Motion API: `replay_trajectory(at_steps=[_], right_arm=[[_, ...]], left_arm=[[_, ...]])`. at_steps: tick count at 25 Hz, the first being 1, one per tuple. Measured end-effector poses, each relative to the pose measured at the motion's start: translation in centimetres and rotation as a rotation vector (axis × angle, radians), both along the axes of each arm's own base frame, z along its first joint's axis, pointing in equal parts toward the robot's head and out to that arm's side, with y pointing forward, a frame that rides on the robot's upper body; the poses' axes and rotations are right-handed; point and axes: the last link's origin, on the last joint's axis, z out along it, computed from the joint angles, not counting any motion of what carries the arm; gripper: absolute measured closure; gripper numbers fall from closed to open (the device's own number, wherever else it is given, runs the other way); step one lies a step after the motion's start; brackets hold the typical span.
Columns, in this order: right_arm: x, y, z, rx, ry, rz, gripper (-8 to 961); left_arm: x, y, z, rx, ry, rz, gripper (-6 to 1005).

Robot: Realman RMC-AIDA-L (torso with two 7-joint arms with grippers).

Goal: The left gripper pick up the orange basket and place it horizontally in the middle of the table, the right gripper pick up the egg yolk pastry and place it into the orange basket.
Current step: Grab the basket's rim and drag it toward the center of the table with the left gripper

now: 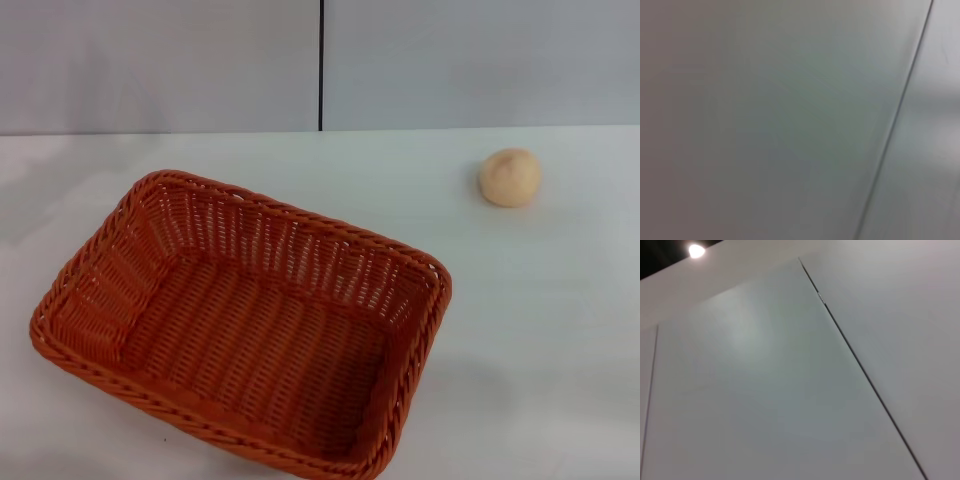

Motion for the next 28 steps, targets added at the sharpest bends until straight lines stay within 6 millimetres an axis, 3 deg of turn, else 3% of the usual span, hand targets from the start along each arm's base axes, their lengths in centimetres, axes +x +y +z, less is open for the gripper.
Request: replay_trajectory(at_steps=[4,15,28], right_arm=[[0.9,-0.6,0.2,0.005,0.001,-0.039,336],[3.2,-1.4,1.0,0.004,-0.001,-0.152,337],[4.9,-2.2,1.7,-0.002,0.015,-0.230,337]], left_arm=[[1.4,0.2,1.4,-0.180,0.109,0.037,228],[5.9,0.6,3.0,-0.434,0.397,0.132,232],[6.7,2.6,0.2,-0.629,0.740,0.353,237]])
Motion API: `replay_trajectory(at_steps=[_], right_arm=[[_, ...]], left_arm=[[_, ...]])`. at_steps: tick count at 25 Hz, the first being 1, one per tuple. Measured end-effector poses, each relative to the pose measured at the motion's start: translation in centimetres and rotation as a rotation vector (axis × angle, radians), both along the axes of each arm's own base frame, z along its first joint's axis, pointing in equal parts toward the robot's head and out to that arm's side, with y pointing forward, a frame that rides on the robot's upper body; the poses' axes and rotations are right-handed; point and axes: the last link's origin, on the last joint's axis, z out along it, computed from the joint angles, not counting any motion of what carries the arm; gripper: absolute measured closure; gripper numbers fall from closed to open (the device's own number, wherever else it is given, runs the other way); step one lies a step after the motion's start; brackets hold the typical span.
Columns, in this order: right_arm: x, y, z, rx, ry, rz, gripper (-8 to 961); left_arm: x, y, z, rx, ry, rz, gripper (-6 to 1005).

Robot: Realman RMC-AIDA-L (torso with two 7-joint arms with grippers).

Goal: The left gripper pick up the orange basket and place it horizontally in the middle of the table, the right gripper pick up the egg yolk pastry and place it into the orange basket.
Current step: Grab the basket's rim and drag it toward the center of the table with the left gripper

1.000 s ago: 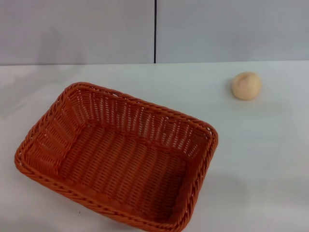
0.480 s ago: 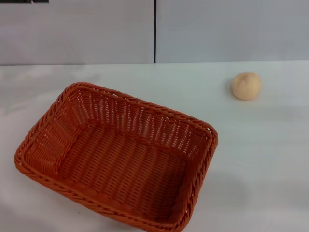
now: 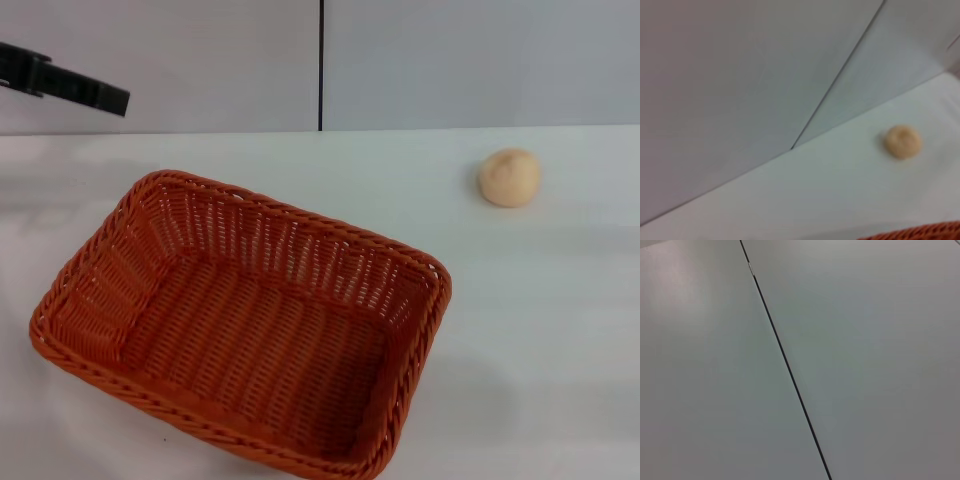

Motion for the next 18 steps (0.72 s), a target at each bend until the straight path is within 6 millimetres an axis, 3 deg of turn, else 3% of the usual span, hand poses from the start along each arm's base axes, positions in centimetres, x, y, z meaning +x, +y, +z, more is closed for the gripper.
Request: replay_trajectory(at_steps=[14,18], right_arm=[[0.2,0.1,0.1,-0.007,0.002,-0.013,337],[0.4,0.0,0.1,-0.011,0.008,-0.017,337]], left_arm=[[2.6,1.3,-3.7,-0.074,0.144,-0.160,242],[3.1,1.7,-5.6,-0.094,0.192,-0.227,243]])
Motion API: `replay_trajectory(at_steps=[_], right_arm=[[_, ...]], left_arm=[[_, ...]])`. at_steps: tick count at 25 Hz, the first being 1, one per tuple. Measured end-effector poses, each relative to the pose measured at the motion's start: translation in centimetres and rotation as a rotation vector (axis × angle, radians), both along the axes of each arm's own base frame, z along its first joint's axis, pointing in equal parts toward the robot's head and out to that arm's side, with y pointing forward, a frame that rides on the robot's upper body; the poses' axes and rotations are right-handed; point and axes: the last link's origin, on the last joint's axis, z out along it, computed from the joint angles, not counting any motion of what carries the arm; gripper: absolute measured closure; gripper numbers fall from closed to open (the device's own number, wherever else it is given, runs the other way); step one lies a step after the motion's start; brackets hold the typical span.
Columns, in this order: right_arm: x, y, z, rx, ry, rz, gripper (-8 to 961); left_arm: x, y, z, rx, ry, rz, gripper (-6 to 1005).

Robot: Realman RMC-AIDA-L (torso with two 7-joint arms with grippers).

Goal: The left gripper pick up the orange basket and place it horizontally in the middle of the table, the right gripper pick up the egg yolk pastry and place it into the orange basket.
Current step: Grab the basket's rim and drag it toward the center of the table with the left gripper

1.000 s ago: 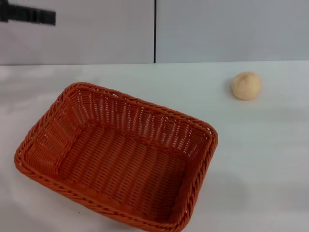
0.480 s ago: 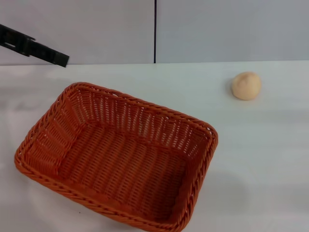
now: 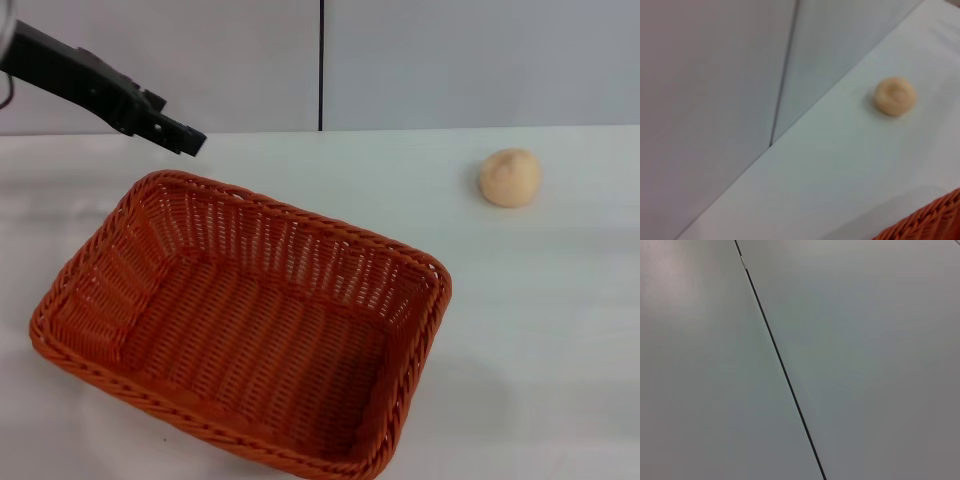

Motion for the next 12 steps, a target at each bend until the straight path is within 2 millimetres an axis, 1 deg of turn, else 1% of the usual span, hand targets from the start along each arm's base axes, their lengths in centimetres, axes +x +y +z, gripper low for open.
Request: replay_trajectory(at_steps=[5,9,12], right_arm=[[0.1,-0.1,-0.1,-0.002,0.004,-0.003,337],[0.1,-0.1,-0.2,-0.005,0.010,-0.006,337],[0.2,-0.1,-0.3,-0.011,0.013,-0.014,336]], left_arm=[[0.5,0.2,-1.5,-0.021,0.057,-0.099,245],[0.0,0.7,-2.7,-0.049,0.161,-0.144,247],[-0.2,0.9,-3.1,-0.042,0.197,-0.146,248]])
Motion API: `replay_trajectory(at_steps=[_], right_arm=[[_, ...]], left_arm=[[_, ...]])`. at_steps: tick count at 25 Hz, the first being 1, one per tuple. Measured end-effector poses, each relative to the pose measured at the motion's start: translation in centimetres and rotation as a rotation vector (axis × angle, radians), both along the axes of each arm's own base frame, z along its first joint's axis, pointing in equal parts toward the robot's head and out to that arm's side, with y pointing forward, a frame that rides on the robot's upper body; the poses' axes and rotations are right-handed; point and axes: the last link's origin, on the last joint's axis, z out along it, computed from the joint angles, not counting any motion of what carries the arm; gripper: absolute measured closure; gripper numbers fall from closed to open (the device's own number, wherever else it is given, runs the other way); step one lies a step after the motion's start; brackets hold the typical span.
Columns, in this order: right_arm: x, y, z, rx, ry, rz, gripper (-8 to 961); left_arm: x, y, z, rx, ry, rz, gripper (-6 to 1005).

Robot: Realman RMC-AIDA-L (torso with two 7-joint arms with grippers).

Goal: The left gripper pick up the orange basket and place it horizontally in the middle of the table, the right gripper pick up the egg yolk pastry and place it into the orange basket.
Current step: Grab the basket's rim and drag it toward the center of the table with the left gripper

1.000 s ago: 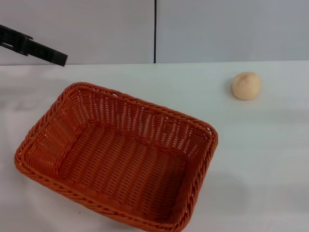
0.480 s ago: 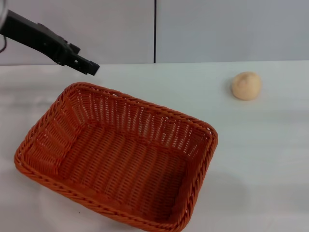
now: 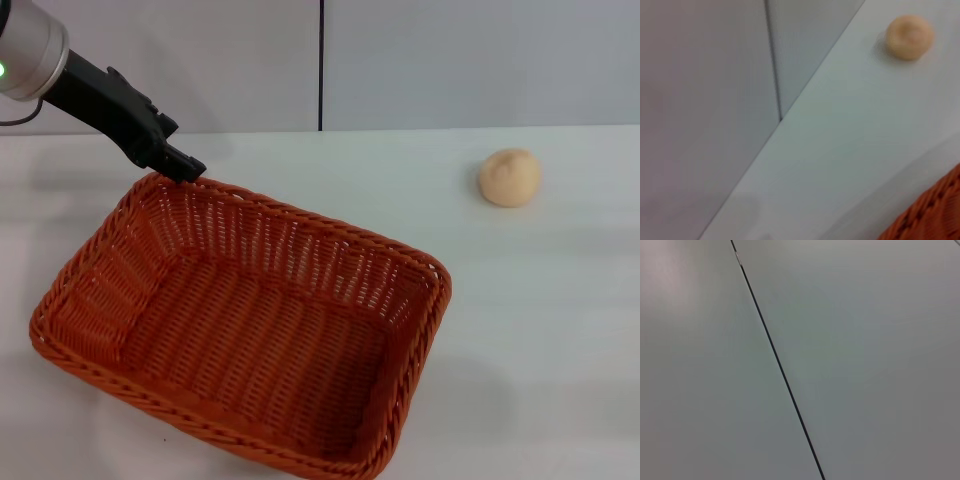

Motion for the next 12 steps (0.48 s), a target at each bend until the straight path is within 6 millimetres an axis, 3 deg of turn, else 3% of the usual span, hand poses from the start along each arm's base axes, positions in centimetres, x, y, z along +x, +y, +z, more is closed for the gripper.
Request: replay_trajectory(at_steps=[3,8,12], right_arm=[[0.03,0.00,-0.13,-0.004,0.004,-0.003,336],[0.06,-0.02,-0.22,-0.004,0.009,-0.005,336],[0.05,0.03,-0.24,-0.005,0.011,-0.006,337]], left_arm=[[-0.26,0.23,-0.26,0.016,0.032,-0.003,249],[-0.71,0.40,-0.24,0.036,0.066,0.011,350],[-1.08,0.29,-0.37,0.030,0.084,0.025,349]])
